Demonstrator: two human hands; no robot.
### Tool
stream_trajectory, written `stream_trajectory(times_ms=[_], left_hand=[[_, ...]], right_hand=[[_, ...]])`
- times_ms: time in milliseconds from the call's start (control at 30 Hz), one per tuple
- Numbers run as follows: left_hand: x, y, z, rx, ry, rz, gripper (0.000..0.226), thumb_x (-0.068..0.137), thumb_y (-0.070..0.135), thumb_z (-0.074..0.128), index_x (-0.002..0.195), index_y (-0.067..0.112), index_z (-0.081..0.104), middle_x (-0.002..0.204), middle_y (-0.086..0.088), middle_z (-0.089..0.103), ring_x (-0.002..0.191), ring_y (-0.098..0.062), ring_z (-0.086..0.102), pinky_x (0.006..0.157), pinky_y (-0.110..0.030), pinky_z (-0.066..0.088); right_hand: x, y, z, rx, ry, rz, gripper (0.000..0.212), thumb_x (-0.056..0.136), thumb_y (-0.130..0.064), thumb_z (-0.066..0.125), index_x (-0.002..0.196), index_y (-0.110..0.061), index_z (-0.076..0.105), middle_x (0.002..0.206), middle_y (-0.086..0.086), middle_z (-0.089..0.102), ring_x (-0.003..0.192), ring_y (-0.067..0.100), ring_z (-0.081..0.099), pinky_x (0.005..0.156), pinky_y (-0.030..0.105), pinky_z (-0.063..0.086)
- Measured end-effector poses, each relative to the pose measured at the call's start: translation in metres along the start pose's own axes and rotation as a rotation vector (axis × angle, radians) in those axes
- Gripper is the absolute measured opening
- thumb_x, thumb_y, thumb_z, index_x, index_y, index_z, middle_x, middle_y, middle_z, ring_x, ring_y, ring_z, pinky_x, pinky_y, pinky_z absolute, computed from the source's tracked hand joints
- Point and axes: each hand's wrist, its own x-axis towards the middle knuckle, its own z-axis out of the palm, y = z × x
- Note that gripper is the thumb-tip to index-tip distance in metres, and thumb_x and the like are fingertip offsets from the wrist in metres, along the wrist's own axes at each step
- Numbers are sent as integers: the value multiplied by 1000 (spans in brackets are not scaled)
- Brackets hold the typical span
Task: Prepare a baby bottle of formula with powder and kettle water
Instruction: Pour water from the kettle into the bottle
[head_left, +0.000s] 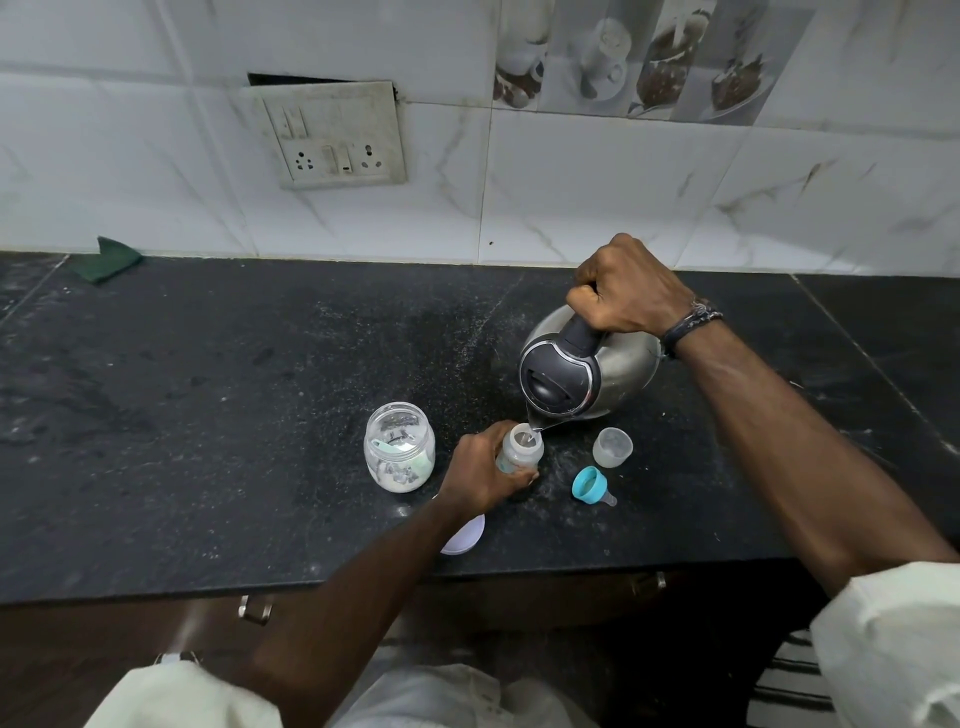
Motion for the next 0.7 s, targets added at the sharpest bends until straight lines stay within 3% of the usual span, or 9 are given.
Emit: stream_trajectory(times_ms=[700], left_hand=[[-1, 1, 0, 3, 7, -7, 60, 70, 39, 85, 123, 20, 65, 110, 7, 74, 102, -9, 70, 89, -41, 58]], right_hand=[[5, 7, 4, 4, -18, -28, 39, 64, -33, 38, 44, 0, 47, 41, 22, 36, 46, 25, 18, 43, 38, 37]])
